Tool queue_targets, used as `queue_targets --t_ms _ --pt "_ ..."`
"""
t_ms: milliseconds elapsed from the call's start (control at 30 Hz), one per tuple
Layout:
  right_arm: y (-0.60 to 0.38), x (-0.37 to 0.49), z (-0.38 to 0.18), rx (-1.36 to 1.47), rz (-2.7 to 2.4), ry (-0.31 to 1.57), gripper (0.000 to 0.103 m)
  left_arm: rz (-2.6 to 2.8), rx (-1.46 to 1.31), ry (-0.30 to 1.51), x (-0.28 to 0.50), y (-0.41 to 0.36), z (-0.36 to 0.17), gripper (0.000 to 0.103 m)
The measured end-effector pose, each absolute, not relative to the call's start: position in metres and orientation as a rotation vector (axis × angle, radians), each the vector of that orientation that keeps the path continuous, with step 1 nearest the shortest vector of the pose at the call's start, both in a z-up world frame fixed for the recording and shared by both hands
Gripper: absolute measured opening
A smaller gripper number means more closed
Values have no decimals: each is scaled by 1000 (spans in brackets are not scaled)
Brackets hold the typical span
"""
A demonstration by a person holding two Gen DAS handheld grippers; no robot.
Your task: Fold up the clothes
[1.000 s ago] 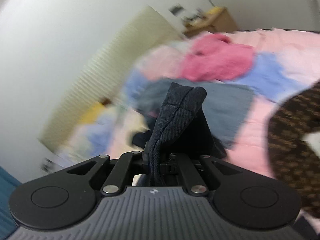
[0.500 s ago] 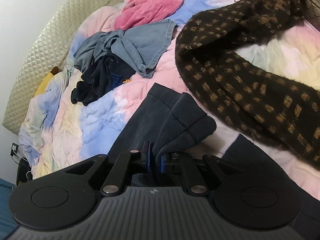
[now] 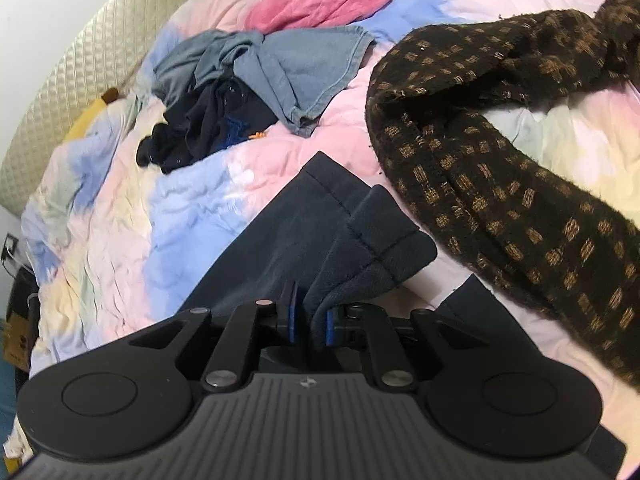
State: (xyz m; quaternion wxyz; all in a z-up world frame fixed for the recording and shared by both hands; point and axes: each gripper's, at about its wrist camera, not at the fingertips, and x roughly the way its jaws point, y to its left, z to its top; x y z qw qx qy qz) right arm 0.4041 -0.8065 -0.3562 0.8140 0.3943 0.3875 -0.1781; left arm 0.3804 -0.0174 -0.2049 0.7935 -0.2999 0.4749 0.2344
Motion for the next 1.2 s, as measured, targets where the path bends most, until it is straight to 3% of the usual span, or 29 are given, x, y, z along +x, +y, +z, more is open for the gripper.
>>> queue_targets --t_ms 233,433,600,700,767,833,967,1200 --pt "-809 408 -352 749 -371 919 20 598 -785 1053 460 20 -241 79" --pt "-800 413 -349 611 -314 1064 31 732 -968 1128 489 49 -284 79" --pt "-776 434 -329 333 -168 1166 48 839 -1091 1190 495 59 -313 76" --pt "-754 455 -314 141 -49 1178 59 866 -1068 1229 497 57 -321 60" --pt "-741 473 -307 39 16 1184 62 865 -1052 1245 498 54 -323 35" --pt "-726 492 -302 -56 66 1194 62 857 -1053 1244 495 53 -322 22" --pt "-688 527 -294 -231 193 1174 66 836 -1066 1218 483 51 -316 12" --pt "-618 589 -290 -374 376 1130 71 783 -1132 1159 451 60 -303 8"
